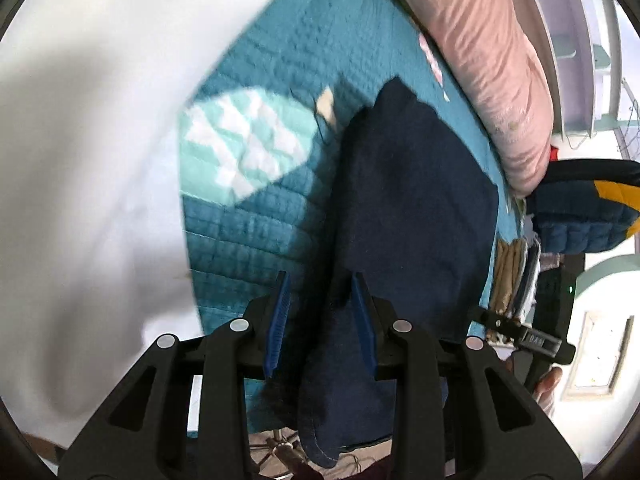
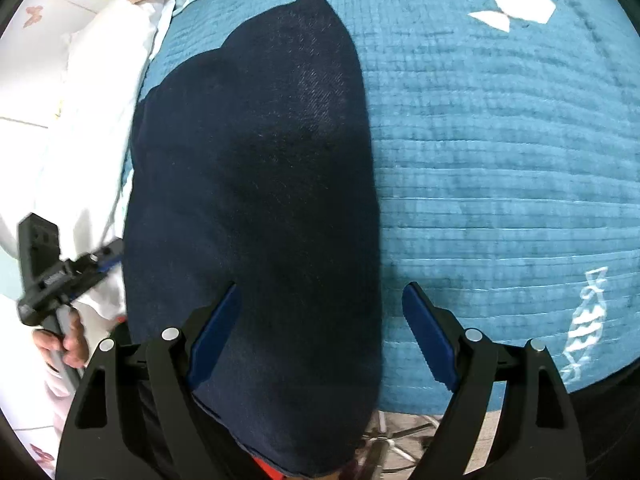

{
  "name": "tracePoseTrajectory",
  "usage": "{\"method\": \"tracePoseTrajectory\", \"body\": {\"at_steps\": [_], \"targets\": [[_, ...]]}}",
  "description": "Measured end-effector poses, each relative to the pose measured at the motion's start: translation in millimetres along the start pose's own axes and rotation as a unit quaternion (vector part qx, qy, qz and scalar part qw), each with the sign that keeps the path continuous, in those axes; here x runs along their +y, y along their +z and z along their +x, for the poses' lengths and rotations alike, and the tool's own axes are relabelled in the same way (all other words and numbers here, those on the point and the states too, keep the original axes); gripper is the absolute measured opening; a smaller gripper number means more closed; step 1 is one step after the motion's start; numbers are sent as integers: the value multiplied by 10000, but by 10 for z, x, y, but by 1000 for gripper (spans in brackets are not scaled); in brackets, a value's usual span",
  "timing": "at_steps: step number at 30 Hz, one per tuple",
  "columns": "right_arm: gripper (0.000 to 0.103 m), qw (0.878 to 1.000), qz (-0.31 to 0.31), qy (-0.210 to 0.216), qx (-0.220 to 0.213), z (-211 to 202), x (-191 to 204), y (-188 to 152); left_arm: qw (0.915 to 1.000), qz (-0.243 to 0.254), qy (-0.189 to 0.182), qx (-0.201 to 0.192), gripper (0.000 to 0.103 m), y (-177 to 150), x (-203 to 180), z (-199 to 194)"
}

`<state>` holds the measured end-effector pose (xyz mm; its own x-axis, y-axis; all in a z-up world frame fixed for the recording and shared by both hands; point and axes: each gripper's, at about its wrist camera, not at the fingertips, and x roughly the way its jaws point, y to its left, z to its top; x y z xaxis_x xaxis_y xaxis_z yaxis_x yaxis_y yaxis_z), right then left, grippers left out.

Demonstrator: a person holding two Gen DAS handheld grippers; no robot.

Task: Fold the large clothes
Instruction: 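Grasp the folded jacket with both tools and lift it off the bedspread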

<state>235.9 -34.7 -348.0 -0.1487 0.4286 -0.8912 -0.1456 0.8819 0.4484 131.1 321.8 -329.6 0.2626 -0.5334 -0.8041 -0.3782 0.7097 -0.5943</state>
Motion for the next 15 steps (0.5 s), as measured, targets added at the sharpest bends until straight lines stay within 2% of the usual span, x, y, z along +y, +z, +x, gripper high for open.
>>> {"method": "tracePoseTrajectory", "body": {"at_steps": [3,5,9,12,15], "targets": [[80,9998,19,196,38,98,29,39,9994,13,-295,192,31,-10,28,154],[86,9998,-27,186,-42,121,41,40,9968,-85,-729,331,32,-14,62,291],[88,9994,-292,-140,-127,242,141,66,9890,-360,-1390,356,33,-10,231,401],[95,9984,-427,-247,-273,336,205,68,9860,-274,-1588,418,32,-19,241,414],[96,9980,-437,-289,-354,365,219,57,9836,-121,-1710,558,32,-25,184,421]]}}
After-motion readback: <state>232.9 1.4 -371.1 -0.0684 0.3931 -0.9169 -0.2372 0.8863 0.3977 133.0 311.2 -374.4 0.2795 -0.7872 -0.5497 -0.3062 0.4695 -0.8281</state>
